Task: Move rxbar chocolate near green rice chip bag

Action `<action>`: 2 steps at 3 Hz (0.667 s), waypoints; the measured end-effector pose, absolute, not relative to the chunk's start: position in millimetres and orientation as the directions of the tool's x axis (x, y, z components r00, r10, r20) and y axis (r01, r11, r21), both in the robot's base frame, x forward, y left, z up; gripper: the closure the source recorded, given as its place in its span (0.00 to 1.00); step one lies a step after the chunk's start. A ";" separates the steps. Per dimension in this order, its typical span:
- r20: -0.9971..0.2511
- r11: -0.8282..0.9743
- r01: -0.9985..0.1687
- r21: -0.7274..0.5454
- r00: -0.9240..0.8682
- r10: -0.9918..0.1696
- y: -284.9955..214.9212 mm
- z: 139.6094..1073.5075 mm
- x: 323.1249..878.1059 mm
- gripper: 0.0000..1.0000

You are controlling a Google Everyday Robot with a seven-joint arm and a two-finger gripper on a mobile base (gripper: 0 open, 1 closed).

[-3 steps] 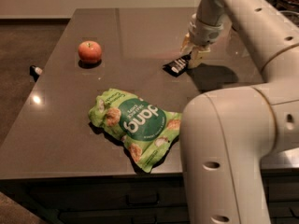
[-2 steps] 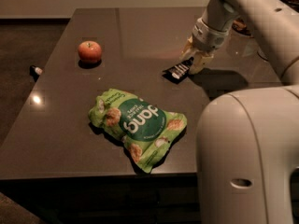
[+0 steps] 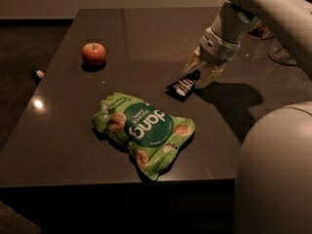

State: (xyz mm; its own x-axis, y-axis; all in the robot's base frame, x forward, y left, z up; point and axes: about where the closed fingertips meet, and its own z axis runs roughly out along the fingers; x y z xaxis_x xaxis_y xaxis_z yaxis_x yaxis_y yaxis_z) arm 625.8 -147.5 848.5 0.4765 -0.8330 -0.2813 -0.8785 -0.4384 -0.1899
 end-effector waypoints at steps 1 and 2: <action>-0.279 -0.505 -0.842 -0.188 0.539 -0.795 -127.6 843.4 587.8 0.98; -0.263 -0.541 -0.820 -0.185 0.572 -0.777 -116.5 843.0 560.9 0.68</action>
Offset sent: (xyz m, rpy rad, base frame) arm -0.0875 0.0368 -0.0046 -0.0335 0.0012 0.1511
